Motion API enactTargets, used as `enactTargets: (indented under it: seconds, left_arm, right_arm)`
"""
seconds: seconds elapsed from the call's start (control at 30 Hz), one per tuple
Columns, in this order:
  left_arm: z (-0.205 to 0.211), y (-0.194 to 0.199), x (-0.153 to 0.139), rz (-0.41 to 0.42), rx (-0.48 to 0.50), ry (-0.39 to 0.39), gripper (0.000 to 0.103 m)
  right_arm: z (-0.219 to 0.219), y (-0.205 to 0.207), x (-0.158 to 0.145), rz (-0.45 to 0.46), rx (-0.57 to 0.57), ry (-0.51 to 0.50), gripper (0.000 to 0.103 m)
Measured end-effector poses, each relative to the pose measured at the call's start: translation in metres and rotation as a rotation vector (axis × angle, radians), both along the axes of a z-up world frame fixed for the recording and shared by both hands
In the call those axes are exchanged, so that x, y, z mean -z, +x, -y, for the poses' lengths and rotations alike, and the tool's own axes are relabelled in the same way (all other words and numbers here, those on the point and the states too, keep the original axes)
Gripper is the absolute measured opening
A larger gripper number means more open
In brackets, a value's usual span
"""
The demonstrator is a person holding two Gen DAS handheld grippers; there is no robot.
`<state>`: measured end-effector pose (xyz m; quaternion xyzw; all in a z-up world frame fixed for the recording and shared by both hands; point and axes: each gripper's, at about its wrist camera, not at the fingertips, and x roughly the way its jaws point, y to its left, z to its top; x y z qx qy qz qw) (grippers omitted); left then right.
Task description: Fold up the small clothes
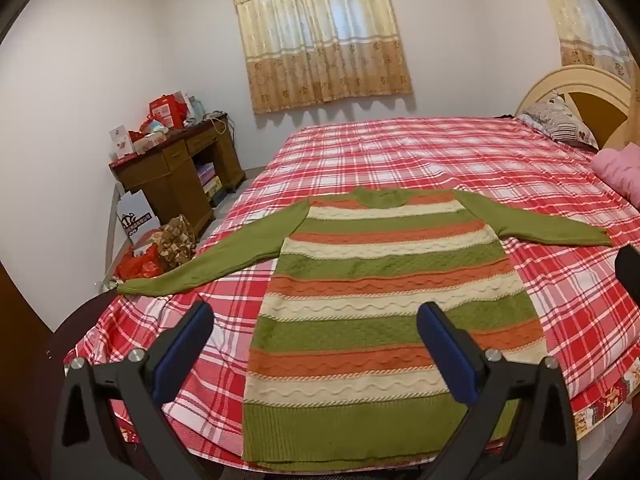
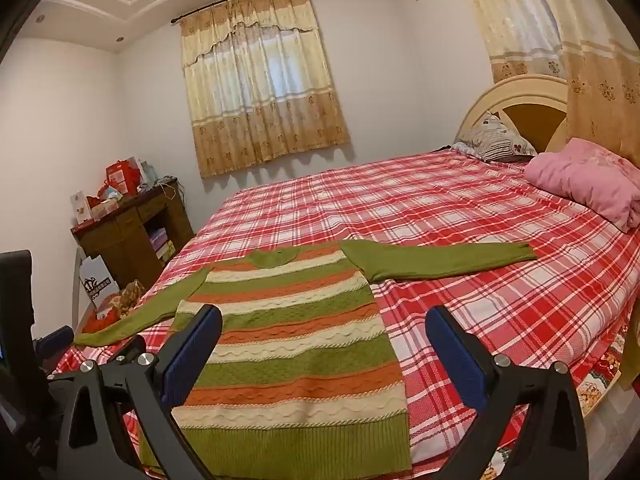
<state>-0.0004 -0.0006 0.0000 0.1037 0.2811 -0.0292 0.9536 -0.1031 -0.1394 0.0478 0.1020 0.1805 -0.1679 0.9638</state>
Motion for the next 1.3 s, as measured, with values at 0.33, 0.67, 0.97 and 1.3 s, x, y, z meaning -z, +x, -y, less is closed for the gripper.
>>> enactTargets:
  seconds: [0.33,0.67,0.97,1.3]
  left_arm:
    - [0.000,0.004,0.007,-0.034,0.010,-0.042,0.103]
    - [-0.001,0.002,0.006,-0.040,0.024,-0.053,0.103]
    - [-0.001,0.001,0.006,-0.043,0.028,-0.057,0.103]
    - [-0.001,0.001,0.006,-0.042,0.029,-0.057,0.103]
  right_arm:
    - [0.006,0.004,0.005,-0.024,-0.001,0.038,0.102]
    - [0.006,0.010,0.015,-0.043,-0.003,0.049,0.102]
    - [0.005,0.009,0.014,-0.042,-0.003,0.051,0.102]
    - [0.006,0.010,0.014,-0.046,-0.005,0.055,0.102]
